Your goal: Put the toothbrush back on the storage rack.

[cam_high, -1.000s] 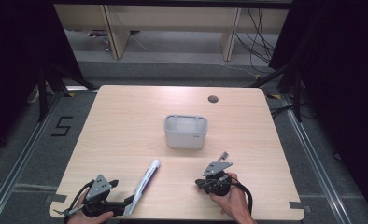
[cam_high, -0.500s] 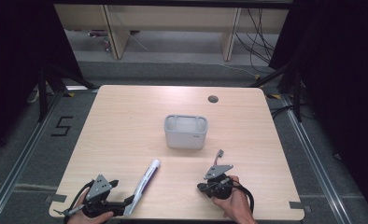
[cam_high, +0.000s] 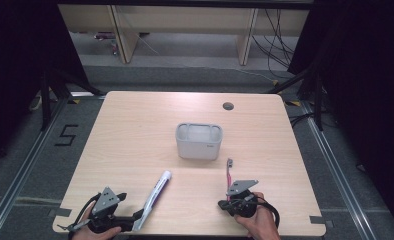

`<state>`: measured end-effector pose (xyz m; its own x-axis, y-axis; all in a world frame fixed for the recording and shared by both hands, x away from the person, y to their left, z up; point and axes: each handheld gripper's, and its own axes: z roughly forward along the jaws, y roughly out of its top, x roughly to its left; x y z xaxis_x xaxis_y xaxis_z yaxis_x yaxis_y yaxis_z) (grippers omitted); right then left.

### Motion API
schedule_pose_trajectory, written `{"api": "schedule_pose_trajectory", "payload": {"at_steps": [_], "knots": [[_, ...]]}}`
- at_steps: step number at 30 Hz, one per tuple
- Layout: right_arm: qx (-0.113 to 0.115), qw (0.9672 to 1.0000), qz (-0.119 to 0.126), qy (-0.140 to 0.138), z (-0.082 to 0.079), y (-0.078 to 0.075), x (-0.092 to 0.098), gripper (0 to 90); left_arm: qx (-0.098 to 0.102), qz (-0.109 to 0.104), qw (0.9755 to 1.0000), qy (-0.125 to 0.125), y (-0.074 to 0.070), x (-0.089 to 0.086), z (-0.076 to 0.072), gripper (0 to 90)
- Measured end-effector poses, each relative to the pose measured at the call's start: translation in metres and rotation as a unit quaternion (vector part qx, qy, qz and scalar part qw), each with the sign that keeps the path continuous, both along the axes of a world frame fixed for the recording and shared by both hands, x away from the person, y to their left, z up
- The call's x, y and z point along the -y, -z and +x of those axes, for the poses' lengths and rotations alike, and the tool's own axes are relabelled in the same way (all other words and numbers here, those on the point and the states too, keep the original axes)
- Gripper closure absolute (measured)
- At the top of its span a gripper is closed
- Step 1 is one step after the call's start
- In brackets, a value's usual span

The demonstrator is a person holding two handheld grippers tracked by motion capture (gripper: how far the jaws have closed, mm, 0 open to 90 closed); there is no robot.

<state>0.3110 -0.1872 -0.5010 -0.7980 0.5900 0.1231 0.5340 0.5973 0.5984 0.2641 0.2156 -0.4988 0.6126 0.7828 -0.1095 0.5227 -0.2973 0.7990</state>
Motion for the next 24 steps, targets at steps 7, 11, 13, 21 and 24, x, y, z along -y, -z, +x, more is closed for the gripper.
{"api": "schedule_pose_trajectory", "payload": {"at_steps": [7,11,13,21,24], "knots": [[0.008,0.9999,0.005,0.006,-0.005,-0.001,0.012,89.7,0.002,0.000,1.0000,0.002,0.000,0.000,0.000,16.8],[0.014,0.9998,0.006,0.012,-0.006,-0.003,0.023,89.7,0.000,0.003,1.0000,0.003,0.000,0.000,0.000,16.8],[0.014,0.9994,0.015,0.029,-0.007,-0.004,0.027,89.7,0.000,0.004,1.0000,0.003,0.000,0.000,0.000,16.7],[0.014,0.9985,0.020,0.050,-0.008,-0.007,0.043,89.7,0.000,0.004,1.0000,0.002,0.000,0.000,0.000,16.7],[0.015,0.9984,0.012,0.052,-0.007,-0.008,0.050,89.7,0.000,0.003,1.0000,0.004,0.000,0.000,0.000,16.8]]}}
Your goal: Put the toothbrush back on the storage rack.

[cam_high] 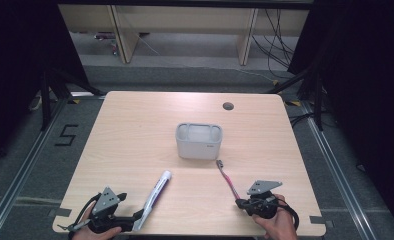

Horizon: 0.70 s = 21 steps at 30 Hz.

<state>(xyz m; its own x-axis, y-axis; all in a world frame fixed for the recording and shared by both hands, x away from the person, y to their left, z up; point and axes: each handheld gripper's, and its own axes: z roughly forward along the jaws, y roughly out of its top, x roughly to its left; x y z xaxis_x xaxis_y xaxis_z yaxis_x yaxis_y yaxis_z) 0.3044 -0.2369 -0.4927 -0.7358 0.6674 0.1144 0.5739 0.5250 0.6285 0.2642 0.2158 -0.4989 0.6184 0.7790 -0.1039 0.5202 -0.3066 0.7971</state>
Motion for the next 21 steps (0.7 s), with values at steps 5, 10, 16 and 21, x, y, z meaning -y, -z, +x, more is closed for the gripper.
{"api": "schedule_pose_trajectory", "payload": {"at_steps": [5,10,16,21], "knots": [[-0.016,0.9997,0.002,0.018,0.000,-0.001,0.008,89.7,-0.001,0.000,1.0000,-0.002,0.000,0.000,0.000,16.7],[0.005,0.9999,-0.009,0.008,0.004,-0.002,0.015,89.7,-0.002,0.003,1.0000,0.001,0.000,0.000,0.000,16.7],[0.001,0.9998,0.008,0.018,0.006,-0.009,0.016,88.0,-0.002,0.000,1.0000,-0.003,0.000,0.000,0.000,16.7],[0.019,0.9993,-0.030,0.007,0.017,-0.021,0.010,81.5,-0.001,-0.002,1.0000,-0.002,0.001,0.000,0.000,16.8]]}}
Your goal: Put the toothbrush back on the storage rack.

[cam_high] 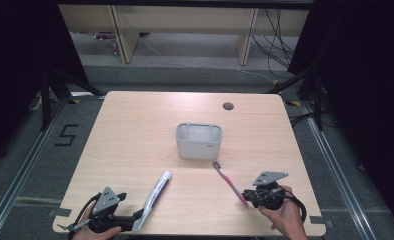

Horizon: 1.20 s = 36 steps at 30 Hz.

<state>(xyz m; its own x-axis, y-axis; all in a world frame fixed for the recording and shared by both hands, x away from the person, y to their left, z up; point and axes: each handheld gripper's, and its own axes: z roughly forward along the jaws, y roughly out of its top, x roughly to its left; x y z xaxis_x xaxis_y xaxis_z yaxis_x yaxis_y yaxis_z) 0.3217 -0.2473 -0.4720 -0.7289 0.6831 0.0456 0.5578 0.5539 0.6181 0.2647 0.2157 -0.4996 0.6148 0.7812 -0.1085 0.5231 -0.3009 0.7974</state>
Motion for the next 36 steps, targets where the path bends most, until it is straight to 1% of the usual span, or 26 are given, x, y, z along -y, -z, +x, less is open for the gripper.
{"api": "schedule_pose_trajectory", "payload": {"at_steps": [2,3,4,5,6,9,10,11,12,14,16,18,19,21,22,24,25,26,27,28,30,31,33,34,35,36], "knots": [[-0.006,0.9998,-0.016,0.004,0.005,-0.004,-0.004,78.3,0.000,0.002,1.0000,0.002,0.000,0.000,0.000,16.8],[-0.006,0.9998,-0.016,0.004,0.005,-0.004,-0.004,78.3,0.000,0.002,1.0000,0.002,0.000,0.000,0.000,16.8],[0.005,0.9997,-0.024,0.002,0.010,-0.005,-0.009,77.7,0.000,0.001,1.0000,0.001,0.000,0.000,0.000,16.8],[0.007,0.9993,-0.038,0.001,0.013,-0.006,-0.012,76.3,0.000,0.000,1.0000,-0.001,0.000,0.000,0.000,16.7],[-0.008,0.9989,-0.046,0.002,0.016,-0.008,-0.013,75.6,0.000,-0.002,1.0000,-0.002,0.000,0.000,0.000,16.8],[-0.010,0.9988,-0.048,0.001,0.022,-0.010,-0.017,74.7,0.001,-0.001,1.0000,-0.004,0.000,-0.001,0.000,16.8],[-0.022,0.9983,-0.054,0.002,0.026,-0.013,-0.022,73.2,0.001,-0.001,1.0000,-0.002,0.000,-0.001,0.000,16.8],[-0.013,0.9981,-0.061,-0.003,0.030,-0.014,-0.023,72.8,0.001,-0.001,1.0000,-0.002,0.000,-0.001,0.000,16.8],[-0.026,0.9976,-0.063,0.004,0.031,-0.015,-0.026,72.1,0.001,0.000,1.0000,-0.002,0.000,-0.001,0.000,16.7],[-0.023,0.9969,-0.076,-0.005,0.037,-0.014,-0.029,71.9,0.000,0.000,1.0000,-0.002,0.000,-0.001,0.000,16.7],[-0.033,0.9957,-0.086,-0.003,0.041,-0.012,-0.034,71.3,0.001,-0.001,1.0000,-0.003,0.000,-0.001,0.000,16.8],[-0.044,0.9950,-0.090,-0.003,0.044,-0.011,-0.039,71.1,0.001,-0.001,1.0000,-0.003,0.000,-0.001,0.000,16.8],[-0.046,0.9945,-0.094,-0.010,0.047,-0.010,-0.040,71.1,0.001,-0.001,1.0000,-0.003,0.000,-0.001,0.000,16.8],[-0.047,0.9937,-0.101,-0.011,0.050,-0.010,-0.043,71.1,0.001,0.000,1.0000,-0.002,0.000,-0.001,0.000,16.7],[-0.053,0.9932,-0.103,-0.013,0.051,-0.010,-0.045,71.2,0.001,-0.001,1.0000,-0.002,0.000,-0.001,0.000,16.8],[-0.051,0.9921,-0.114,-0.013,0.055,-0.010,-0.048,71.2,0.001,0.001,1.0000,-0.002,0.000,-0.001,0.000,16.8],[-0.058,0.9915,-0.116,-0.012,0.055,-0.010,-0.050,71.2,0.000,0.002,1.0000,-0.002,0.000,-0.001,0.000,16.8],[-0.050,0.9913,-0.120,-0.022,0.058,-0.010,-0.051,71.3,0.000,0.003,1.0000,-0.002,0.000,-0.001,0.000,16.8],[-0.056,0.9909,-0.121,-0.019,0.059,-0.010,-0.052,71.2,0.001,-0.002,1.0000,-0.003,0.000,-0.001,0.000,16.7],[-0.066,0.9905,-0.119,-0.015,0.060,-0.009,-0.054,71.2,0.001,-0.001,1.0000,-0.002,0.000,-0.001,0.000,16.8],[-0.063,0.9903,-0.122,-0.017,0.061,-0.009,-0.055,71.2,0.001,-0.001,1.0000,-0.002,0.000,-0.001,0.000,16.8],[-0.068,0.9894,-0.127,-0.016,0.064,-0.007,-0.056,71.2,0.000,0.002,1.0000,-0.002,0.000,-0.001,0.000,16.8],[-0.064,0.9888,-0.133,-0.023,0.066,-0.005,-0.058,71.2,0.000,-0.001,1.0000,-0.002,0.000,-0.001,0.000,16.8],[-0.071,0.9884,-0.132,-0.022,0.066,-0.005,-0.059,71.3,0.000,0.000,1.0000,-0.001,0.000,-0.001,0.000,16.8],[-0.071,0.9880,-0.134,-0.029,0.068,-0.005,-0.060,71.3,0.000,0.002,1.0000,-0.001,0.000,-0.001,0.000,16.8],[-0.076,0.9874,-0.136,-0.028,0.068,-0.005,-0.062,71.3,0.000,0.001,1.0000,-0.001,0.000,-0.001,0.000,16.8]]}}
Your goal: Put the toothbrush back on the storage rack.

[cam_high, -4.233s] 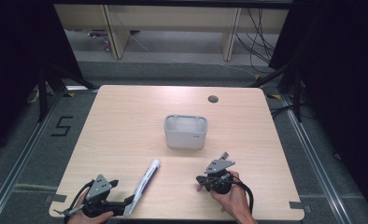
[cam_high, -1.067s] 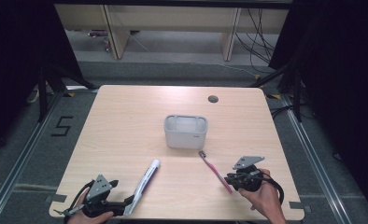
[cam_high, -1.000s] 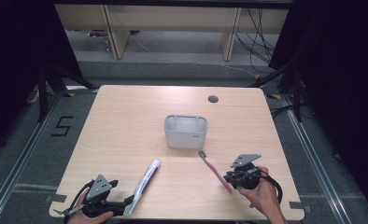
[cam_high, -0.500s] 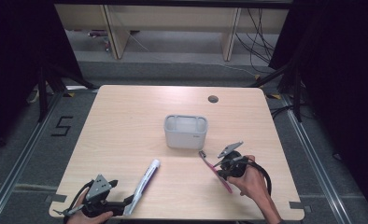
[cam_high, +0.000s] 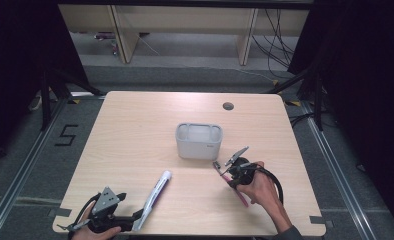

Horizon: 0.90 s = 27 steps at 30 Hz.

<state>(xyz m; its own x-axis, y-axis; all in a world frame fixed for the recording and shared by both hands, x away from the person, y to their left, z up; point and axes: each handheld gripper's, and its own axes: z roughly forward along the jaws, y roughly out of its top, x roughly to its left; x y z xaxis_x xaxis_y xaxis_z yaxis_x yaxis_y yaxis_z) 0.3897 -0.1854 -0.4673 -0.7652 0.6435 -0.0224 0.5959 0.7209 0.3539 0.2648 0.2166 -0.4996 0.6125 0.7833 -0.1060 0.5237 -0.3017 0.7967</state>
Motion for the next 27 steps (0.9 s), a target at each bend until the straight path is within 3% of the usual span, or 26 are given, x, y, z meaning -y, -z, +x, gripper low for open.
{"api": "schedule_pose_trajectory", "payload": {"at_steps": [14,16,23,27], "knots": [[-0.021,0.9989,-0.041,0.006,0.011,0.007,-0.013,73.9,0.000,0.000,1.0000,0.004,0.000,0.000,0.000,16.7],[-0.021,0.9989,-0.041,-0.006,0.013,0.007,-0.013,75.7,0.000,0.001,1.0000,0.003,0.000,0.000,-0.001,16.8],[-0.030,0.9974,-0.065,-0.006,0.012,0.008,-0.016,80.3,-0.001,0.001,1.0000,0.002,0.000,0.001,-0.001,16.7],[-0.026,0.9962,-0.079,-0.024,0.013,0.009,-0.015,81.4,0.000,0.001,1.0000,0.003,0.000,0.000,0.000,16.8]]}}
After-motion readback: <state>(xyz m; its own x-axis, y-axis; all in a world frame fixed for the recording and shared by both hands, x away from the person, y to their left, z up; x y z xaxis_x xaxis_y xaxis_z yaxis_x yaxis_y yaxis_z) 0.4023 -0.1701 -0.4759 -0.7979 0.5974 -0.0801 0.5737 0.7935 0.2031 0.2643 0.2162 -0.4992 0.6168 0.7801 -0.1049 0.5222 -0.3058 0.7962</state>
